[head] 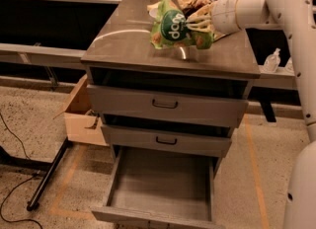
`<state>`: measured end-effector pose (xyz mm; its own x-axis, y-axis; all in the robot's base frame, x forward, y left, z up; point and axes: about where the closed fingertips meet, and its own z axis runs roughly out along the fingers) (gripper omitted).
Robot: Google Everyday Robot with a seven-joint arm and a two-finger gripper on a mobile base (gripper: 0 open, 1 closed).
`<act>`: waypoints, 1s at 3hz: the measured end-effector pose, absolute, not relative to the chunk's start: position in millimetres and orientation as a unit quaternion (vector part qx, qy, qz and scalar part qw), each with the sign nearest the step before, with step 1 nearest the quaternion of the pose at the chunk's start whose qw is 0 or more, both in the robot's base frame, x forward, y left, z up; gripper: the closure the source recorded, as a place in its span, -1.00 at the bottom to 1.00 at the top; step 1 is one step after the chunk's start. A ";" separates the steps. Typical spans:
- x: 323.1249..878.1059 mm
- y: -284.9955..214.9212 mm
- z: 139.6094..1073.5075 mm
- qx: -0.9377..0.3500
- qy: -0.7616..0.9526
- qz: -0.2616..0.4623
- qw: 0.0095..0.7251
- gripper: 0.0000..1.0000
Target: Pick green rice chip bag from bottom drawer and place on counter
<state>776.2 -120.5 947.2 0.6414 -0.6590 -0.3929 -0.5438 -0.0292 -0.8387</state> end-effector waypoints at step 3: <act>790.5 -123.2 931.5 -0.697 0.450 -0.040 0.557 -0.72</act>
Offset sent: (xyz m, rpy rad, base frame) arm 0.0205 -0.0062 -0.0192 0.0127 0.0525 -0.0609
